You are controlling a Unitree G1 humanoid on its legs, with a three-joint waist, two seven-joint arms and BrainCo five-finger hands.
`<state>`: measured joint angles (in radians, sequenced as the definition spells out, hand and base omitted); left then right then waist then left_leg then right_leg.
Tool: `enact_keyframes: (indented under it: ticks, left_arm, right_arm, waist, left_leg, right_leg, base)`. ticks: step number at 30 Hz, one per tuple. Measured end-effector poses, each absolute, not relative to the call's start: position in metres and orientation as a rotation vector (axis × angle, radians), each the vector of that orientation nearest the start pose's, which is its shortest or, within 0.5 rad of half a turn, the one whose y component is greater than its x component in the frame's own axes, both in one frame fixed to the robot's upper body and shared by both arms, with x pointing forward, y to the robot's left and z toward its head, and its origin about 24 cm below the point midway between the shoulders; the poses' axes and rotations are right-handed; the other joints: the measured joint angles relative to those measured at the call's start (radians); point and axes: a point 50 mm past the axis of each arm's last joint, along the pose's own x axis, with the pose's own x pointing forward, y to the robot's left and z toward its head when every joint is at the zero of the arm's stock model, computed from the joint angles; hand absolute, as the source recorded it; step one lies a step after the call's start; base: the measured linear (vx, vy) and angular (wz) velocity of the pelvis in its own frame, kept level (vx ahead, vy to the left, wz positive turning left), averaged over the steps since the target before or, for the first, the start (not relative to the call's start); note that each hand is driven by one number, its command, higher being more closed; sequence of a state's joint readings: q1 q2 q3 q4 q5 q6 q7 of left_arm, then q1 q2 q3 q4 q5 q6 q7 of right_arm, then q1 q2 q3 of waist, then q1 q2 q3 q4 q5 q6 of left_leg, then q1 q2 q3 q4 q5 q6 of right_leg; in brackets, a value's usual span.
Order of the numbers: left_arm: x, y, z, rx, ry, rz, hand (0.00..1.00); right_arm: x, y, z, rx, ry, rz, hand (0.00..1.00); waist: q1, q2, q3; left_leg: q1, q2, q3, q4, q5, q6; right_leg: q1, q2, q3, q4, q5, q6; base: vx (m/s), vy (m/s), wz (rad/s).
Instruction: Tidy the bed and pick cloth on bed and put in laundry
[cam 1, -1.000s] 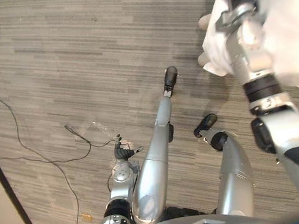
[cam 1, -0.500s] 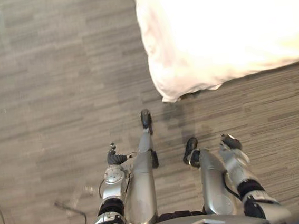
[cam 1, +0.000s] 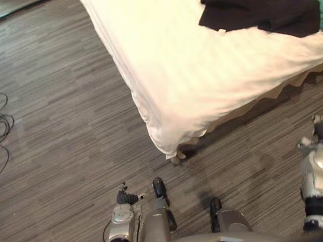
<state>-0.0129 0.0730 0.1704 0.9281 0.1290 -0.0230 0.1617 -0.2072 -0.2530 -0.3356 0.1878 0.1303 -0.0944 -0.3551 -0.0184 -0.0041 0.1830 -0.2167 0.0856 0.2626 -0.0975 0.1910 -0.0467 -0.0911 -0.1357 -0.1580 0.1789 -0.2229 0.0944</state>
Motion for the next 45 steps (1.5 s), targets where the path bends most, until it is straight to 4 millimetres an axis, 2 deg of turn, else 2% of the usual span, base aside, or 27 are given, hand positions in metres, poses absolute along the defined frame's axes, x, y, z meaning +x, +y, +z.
enact_keyframes:
  ticks: [2,4,6,8,9,11,13,15,17,18,21,22,23,26,31,32,33,34,36,37,38,39,41,42,43,44,45]
  left_arm:
    - [0.153,0.206,-0.135,0.209,0.892,0.251,0.00]
    - [0.152,0.203,-0.137,0.229,0.902,0.223,0.00]
    - [0.148,0.202,-0.140,0.228,0.925,0.218,0.00]
    - [0.148,0.202,-0.140,0.222,0.923,0.224,0.00]
    - [0.149,0.203,-0.139,0.220,0.919,0.235,0.00]
    - [0.152,0.203,-0.138,0.205,0.908,0.256,0.00]
    - [0.152,0.203,-0.138,0.164,0.907,0.294,0.00]
    - [0.151,0.207,-0.137,0.126,0.900,0.351,0.00]
    - [0.153,0.209,-0.134,0.081,0.879,0.391,0.00]
    - [0.153,0.209,-0.134,0.071,0.873,0.399,0.00]
    - [0.158,0.209,-0.130,0.030,0.827,0.428,0.00]
    - [0.162,0.210,-0.126,0.010,0.798,0.442,0.00]
    - [0.166,0.211,-0.123,-0.014,0.771,0.454,0.00]
    - [0.181,0.213,-0.113,-0.041,0.699,0.471,0.00]
    - [0.209,0.219,-0.092,-0.162,0.562,0.522,0.00]
    - [0.214,0.219,-0.088,-0.221,0.528,0.555,0.00]
    - [0.215,0.219,-0.087,-0.243,0.524,0.569,0.00]
    - [0.215,0.220,-0.087,-0.263,0.520,0.584,0.00]
    - [0.216,0.221,-0.087,-0.315,0.511,0.613,0.00]
    - [0.215,0.222,-0.087,-0.324,0.511,0.623,0.00]
    - [0.213,0.226,-0.088,-0.336,0.513,0.641,0.00]
    - [0.212,0.227,-0.088,-0.339,0.512,0.647,0.00]
    - [0.213,0.229,-0.087,-0.339,0.506,0.650,0.00]
    - [0.213,0.229,-0.087,-0.339,0.506,0.648,0.00]
    - [0.214,0.227,-0.087,-0.332,0.506,0.633,0.00]
    - [0.217,0.224,-0.086,-0.324,0.504,0.610,0.00]
    - [0.217,0.224,-0.086,-0.321,0.504,0.605,0.00]
  right_arm:
    - [0.292,-0.244,0.106,-0.072,-0.268,-0.489,1.00]
    - [0.306,-0.205,0.113,-0.056,-0.303,-0.317,1.00]
    - [0.322,-0.154,0.129,0.042,-0.350,-0.105,1.00]
    - [0.333,-0.128,0.146,0.155,-0.381,0.027,1.00]
    - [0.343,-0.116,0.159,0.227,-0.393,0.086,1.00]
    - [0.358,-0.108,0.182,0.358,-0.410,0.151,1.00]
    - [0.366,-0.102,0.205,0.437,-0.447,0.195,1.00]
    - [0.367,-0.101,0.232,0.530,-0.524,0.236,1.00]
    - [0.369,-0.113,0.248,0.620,-0.577,0.210,1.00]
    - [0.370,-0.118,0.248,0.644,-0.580,0.192,1.00]
    - [0.377,-0.152,0.241,0.781,-0.579,0.063,1.00]
    - [0.375,-0.166,0.243,0.832,-0.620,0.035,1.00]
    - [0.369,-0.172,0.255,0.837,-0.688,0.054,1.00]
    - [0.359,-0.189,0.266,0.855,-0.782,0.028,1.00]
    - [0.336,-0.232,0.265,0.891,-0.911,-0.094,1.00]
    - [0.327,-0.252,0.256,0.897,-0.935,-0.178,1.00]
    - [0.325,-0.264,0.247,0.908,-0.922,-0.242,1.00]
    - [0.322,-0.285,0.226,0.932,-0.875,-0.365,1.00]
    - [0.299,-0.338,0.160,0.957,-0.717,-0.684,1.00]
    - [0.291,-0.348,0.144,0.959,-0.682,-0.748,1.00]
    - [0.274,-0.361,0.118,0.981,-0.635,-0.847,1.00]
    - [0.265,-0.367,0.109,0.984,-0.623,-0.887,1.00]
    - [0.231,-0.387,0.085,0.945,-0.597,-1.005,1.00]
    - [0.226,-0.390,0.083,0.927,-0.588,-1.020,1.00]
    - [0.214,-0.396,0.077,0.885,-0.566,-1.041,0.00]
    - [0.202,-0.401,0.071,0.846,-0.535,-1.063,0.00]
    - [0.199,-0.402,0.069,0.836,-0.526,-1.069,0.00]
  waist:
    - [0.007,0.007,-0.004]
    - [0.014,0.013,-0.007]
    - [0.031,0.022,-0.004]
    - [0.041,0.038,0.006]
    - [0.053,0.051,0.023]
    - [0.079,0.073,0.062]
    - [0.113,0.093,0.100]
    - [0.134,0.099,0.146]
    - [0.149,0.096,0.194]
    - [0.154,0.097,0.196]
    - [0.173,0.101,0.201]
    - [0.173,0.102,0.202]
    - [0.171,0.104,0.205]
    - [0.166,0.105,0.208]
    - [0.137,0.099,0.219]
    - [0.130,0.096,0.221]
    - [0.126,0.094,0.223]
    - [0.119,0.092,0.225]
    - [0.107,0.089,0.235]
    - [0.102,0.089,0.238]
    - [0.082,0.088,0.239]
    - [0.073,0.087,0.240]
    - [0.045,0.081,0.254]
    - [0.036,0.081,0.254]
    - [0.024,0.081,0.254]
    - [0.014,0.082,0.253]
    - [0.010,0.082,0.253]
  left_leg:
    - [0.001,0.001,-0.004,0.000,0.001,0.000]
    - [0.000,0.002,-0.016,0.000,0.004,0.003]
    - [-0.015,0.003,-0.054,0.000,0.012,0.002]
    - [-0.050,0.004,-0.079,0.000,0.025,0.003]
    - [-0.074,0.006,-0.099,0.000,0.039,-0.001]
    - [-0.102,0.016,-0.126,0.000,0.057,-0.009]
    - [-0.127,0.023,-0.151,0.000,0.057,-0.009]
    - [-0.176,0.020,-0.174,0.000,0.053,-0.018]
    - [-0.229,-0.005,-0.197,0.000,0.056,-0.023]
    - [-0.248,-0.009,-0.198,0.000,0.056,-0.023]
    - [-0.330,-0.029,-0.186,0.000,0.067,-0.030]
    - [-0.363,-0.033,-0.175,0.000,0.078,-0.031]
    - [-0.392,-0.034,-0.156,0.000,0.096,-0.029]
    - [-0.426,-0.037,-0.117,0.000,0.103,-0.020]
    - [-0.448,-0.036,-0.052,0.000,0.098,-0.005]
    - [-0.454,-0.033,-0.025,0.000,0.094,0.004]
    - [-0.454,-0.032,-0.016,0.000,0.093,0.009]
    - [-0.454,-0.032,-0.002,0.000,0.092,0.011]
    - [-0.454,-0.028,0.034,0.000,0.093,0.019]
    - [-0.454,-0.025,0.045,0.000,0.093,0.018]
    - [-0.451,-0.020,0.070,0.000,0.094,0.020]
    - [-0.445,-0.019,0.079,0.000,0.094,0.020]
    - [-0.380,-0.010,0.121,0.000,0.093,0.021]
    - [-0.364,-0.006,0.127,0.000,0.092,0.020]
    - [-0.337,0.005,0.140,0.000,0.089,0.016]
    - [-0.314,0.016,0.143,0.000,0.084,0.009]
    - [-0.308,0.020,0.143,0.000,0.081,0.005]
  right_leg:
    - [0.006,0.002,0.001,-0.012,0.008,0.000]
    - [0.018,0.006,-0.004,-0.031,0.021,-0.002]
    - [0.016,0.009,-0.007,-0.050,0.034,-0.003]
    - [-0.003,0.010,-0.023,-0.058,0.044,-0.007]
    - [-0.018,0.012,-0.033,-0.055,0.046,-0.010]
    - [-0.050,0.016,-0.049,-0.029,0.047,-0.012]
    - [-0.091,0.022,-0.055,0.012,0.039,-0.020]
    - [-0.175,0.011,-0.065,0.112,0.002,-0.019]
    - [-0.272,-0.025,-0.077,0.223,-0.043,-0.014]
    - [-0.298,-0.032,-0.077,0.242,-0.049,-0.014]
    - [-0.418,-0.062,-0.060,0.318,-0.066,-0.010]
    - [-0.464,-0.072,-0.051,0.343,-0.070,-0.010]
    - [-0.507,-0.078,-0.039,0.363,-0.073,-0.011]
    - [-0.567,-0.084,-0.008,0.385,-0.073,-0.010]
    - [-0.620,-0.082,0.044,0.387,-0.066,-0.002]
    - [-0.635,-0.077,0.067,0.375,-0.056,0.003]
    - [-0.638,-0.076,0.076,0.369,-0.052,0.006]
    - [-0.640,-0.073,0.089,0.360,-0.047,0.007]
    - [-0.646,-0.063,0.119,0.334,-0.031,0.011]
    - [-0.646,-0.056,0.122,0.324,-0.027,0.011]
    - [-0.644,-0.050,0.141,0.309,-0.018,0.014]
    - [-0.640,-0.048,0.147,0.304,-0.016,0.016]
    - [-0.582,-0.041,0.168,0.276,-0.009,0.014]
    - [-0.564,-0.040,0.169,0.265,-0.005,0.011]
    - [-0.532,-0.030,0.170,0.241,0.000,0.008]
    - [-0.505,-0.019,0.172,0.225,0.003,0.004]
    - [-0.497,-0.016,0.172,0.221,0.003,0.004]
  base:
    - [0.01,-0.005,-0.02]
    - [0.00,-0.007,0.09]
    - [-0.03,-0.020,0.11]
    - [-0.10,0.015,0.27]
    - [-0.13,0.016,0.34]
    - [-0.14,-0.006,0.24]
    - [-0.18,0.042,0.14]
    - [-0.20,0.049,0.29]
    - [-0.17,0.038,0.45]
    - [-0.12,0.039,0.29]
    - [-0.07,0.040,0.02]
    - [-0.02,0.031,-0.13]
    - [-0.02,0.028,-0.14]
    - [0.00,0.015,-0.19]
    - [0.01,0.022,-0.24]
    - [0.02,0.038,-0.41]
    - [0.03,0.042,-0.43]
    - [0.06,0.032,-0.34]
    - [0.09,0.019,-0.41]
    - [0.11,0.007,-0.41]
    - [0.09,-0.004,-0.31]
    - [0.11,-0.024,-0.40]
    - [0.08,-0.057,-0.47]
    - [0.04,-0.071,-0.46]
    - [0.05,-0.082,-0.38]
    - [0.04,-0.084,-0.32]
    - [0.04,-0.074,-0.25]
